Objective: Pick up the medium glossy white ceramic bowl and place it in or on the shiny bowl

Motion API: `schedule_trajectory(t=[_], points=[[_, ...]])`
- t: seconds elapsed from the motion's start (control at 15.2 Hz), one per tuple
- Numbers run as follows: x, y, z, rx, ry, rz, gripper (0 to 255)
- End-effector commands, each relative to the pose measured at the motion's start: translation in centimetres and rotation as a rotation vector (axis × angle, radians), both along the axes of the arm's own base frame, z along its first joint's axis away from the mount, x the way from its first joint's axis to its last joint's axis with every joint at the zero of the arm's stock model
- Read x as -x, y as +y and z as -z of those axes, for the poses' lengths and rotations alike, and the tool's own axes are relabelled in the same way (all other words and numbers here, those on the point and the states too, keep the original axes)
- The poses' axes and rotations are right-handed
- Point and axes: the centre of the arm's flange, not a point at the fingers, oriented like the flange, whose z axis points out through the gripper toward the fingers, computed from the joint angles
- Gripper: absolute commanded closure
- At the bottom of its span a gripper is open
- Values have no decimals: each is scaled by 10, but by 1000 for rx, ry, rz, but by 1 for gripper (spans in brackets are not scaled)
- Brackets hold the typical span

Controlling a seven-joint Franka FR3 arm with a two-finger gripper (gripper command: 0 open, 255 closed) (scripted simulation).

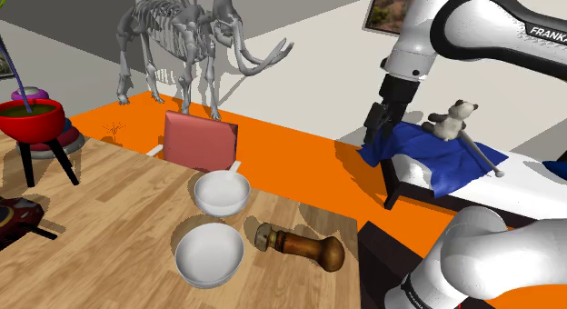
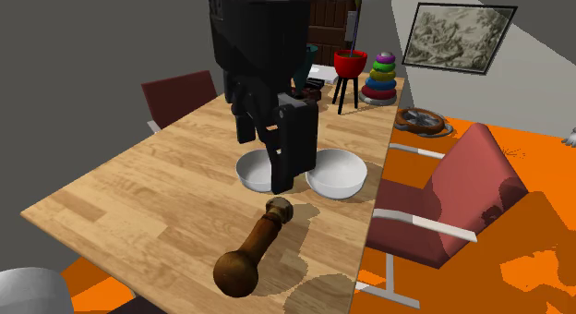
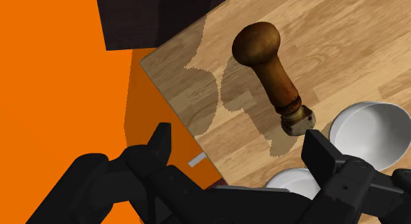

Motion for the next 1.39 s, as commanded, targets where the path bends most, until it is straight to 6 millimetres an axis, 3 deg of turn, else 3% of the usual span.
schedule_trajectory(t=[0.0, 1.32], points=[[0, 0, 0, 0, 0, 0, 0], [-103, 169, 175, 6, -2, 43, 0]])
